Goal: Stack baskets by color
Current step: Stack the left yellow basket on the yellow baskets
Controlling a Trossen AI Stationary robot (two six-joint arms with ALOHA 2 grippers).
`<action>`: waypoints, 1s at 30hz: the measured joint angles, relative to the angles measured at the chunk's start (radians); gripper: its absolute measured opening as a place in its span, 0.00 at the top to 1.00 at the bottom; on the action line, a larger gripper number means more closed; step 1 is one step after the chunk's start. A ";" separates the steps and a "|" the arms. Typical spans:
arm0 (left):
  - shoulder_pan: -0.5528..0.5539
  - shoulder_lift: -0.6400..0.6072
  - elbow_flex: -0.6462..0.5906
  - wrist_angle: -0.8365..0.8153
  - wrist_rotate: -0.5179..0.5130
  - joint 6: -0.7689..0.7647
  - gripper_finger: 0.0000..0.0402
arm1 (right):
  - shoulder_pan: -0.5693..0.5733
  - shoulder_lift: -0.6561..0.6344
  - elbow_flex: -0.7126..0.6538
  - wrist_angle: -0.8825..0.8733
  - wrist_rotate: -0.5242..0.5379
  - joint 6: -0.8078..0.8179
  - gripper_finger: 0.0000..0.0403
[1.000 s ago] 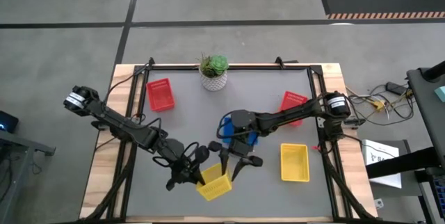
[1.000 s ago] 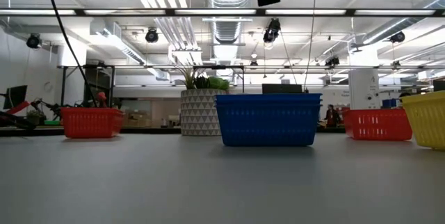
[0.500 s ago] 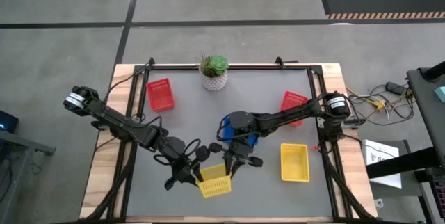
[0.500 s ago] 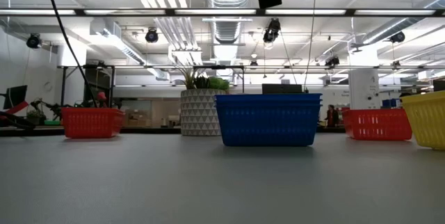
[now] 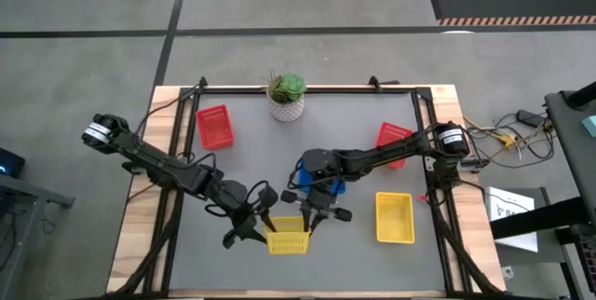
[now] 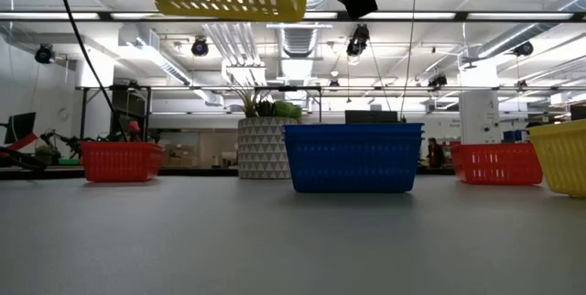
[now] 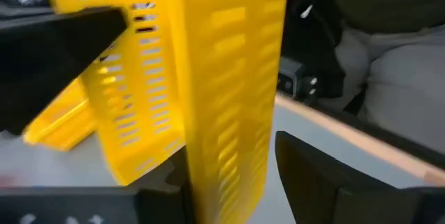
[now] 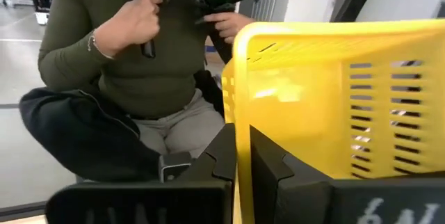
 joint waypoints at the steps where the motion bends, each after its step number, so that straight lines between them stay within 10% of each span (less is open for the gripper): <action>1: 0.000 -0.008 -0.005 -0.007 -0.009 0.000 0.65 | 0.000 0.000 0.000 -0.014 0.001 0.000 0.98; 30: -0.001 -0.222 -0.024 -0.219 -0.053 -0.107 0.65 | 0.014 -0.141 0.005 -0.602 0.583 -0.057 0.97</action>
